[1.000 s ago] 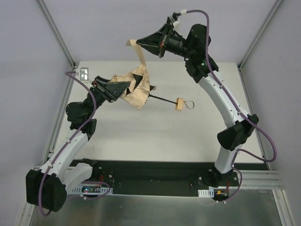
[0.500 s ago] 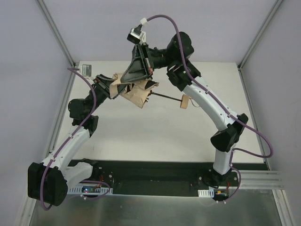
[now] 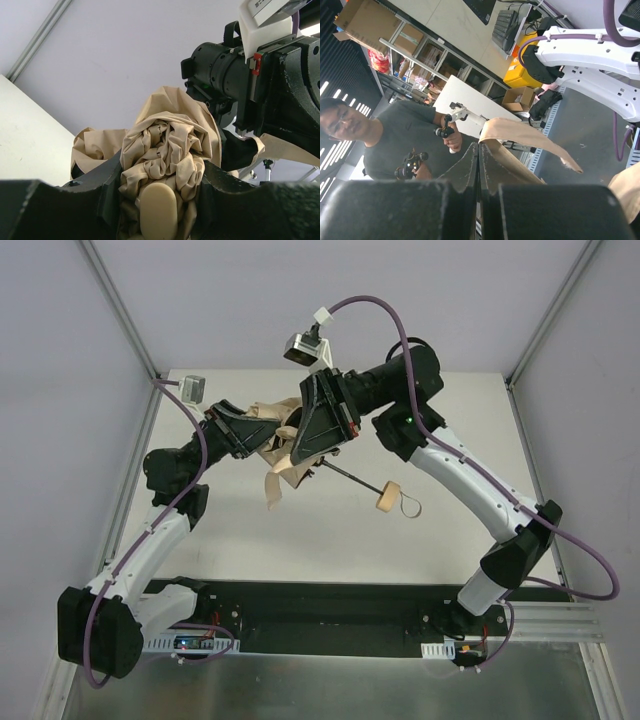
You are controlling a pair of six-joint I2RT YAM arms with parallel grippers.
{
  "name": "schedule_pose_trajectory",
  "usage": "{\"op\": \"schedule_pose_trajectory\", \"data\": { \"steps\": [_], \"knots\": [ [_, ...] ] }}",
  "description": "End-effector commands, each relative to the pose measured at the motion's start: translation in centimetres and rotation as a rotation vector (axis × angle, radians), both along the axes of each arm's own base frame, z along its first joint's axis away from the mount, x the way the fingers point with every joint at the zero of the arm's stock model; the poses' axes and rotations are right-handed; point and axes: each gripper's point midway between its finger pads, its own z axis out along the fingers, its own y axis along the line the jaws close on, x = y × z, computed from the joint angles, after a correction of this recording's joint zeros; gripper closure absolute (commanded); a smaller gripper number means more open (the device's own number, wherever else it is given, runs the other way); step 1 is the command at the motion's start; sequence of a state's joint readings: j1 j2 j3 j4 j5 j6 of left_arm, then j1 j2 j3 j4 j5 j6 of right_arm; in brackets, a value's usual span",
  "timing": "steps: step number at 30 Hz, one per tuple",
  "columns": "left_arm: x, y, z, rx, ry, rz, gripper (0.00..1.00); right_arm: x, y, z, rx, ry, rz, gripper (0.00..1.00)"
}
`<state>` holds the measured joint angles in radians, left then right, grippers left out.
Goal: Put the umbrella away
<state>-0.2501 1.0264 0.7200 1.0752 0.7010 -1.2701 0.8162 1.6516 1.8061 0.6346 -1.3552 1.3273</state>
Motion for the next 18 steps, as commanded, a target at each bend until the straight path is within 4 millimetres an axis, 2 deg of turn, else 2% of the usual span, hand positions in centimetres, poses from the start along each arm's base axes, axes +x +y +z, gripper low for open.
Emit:
{"op": "schedule_pose_trajectory", "data": {
  "steps": [1, 5, 7, 8, 9, 11, 15, 18],
  "knots": [
    [-0.4, 0.2, 1.3, 0.007, -0.060, 0.024, 1.00, -2.8, -1.9, 1.2, 0.056, -0.105, 0.039, 0.99],
    [-0.6, 0.0, 1.4, 0.024, -0.065, 0.012, 1.00, -1.0, -0.5, 0.5, 0.043, -0.075, -0.027, 0.99],
    [-0.7, 0.0, 1.5, 0.024, -0.066, 0.011, 1.00, -0.2, 0.3, -1.1, -0.051, -0.026, -0.062, 0.99],
    [-0.8, 0.1, 1.5, 0.024, -0.067, 0.013, 1.00, 0.4, 0.6, -1.4, -0.027, -0.086, -0.114, 1.00],
    [-0.8, 0.1, 1.4, 0.023, -0.066, 0.019, 1.00, 1.2, 0.9, -3.1, -0.130, -0.044, -0.163, 1.00],
    [-0.8, 0.3, 1.3, 0.025, -0.062, 0.038, 1.00, 2.9, 1.4, -4.1, -0.168, -0.064, -0.260, 1.00],
    [-0.7, 0.5, 0.7, 0.028, -0.043, 0.053, 1.00, 5.0, 2.2, -3.2, -0.146, -0.027, -0.399, 1.00],
    [-0.8, 0.3, 0.4, 0.027, -0.036, 0.043, 1.00, 7.3, 2.6, -0.8, -0.061, 0.016, -0.511, 1.00]
  ]
}}
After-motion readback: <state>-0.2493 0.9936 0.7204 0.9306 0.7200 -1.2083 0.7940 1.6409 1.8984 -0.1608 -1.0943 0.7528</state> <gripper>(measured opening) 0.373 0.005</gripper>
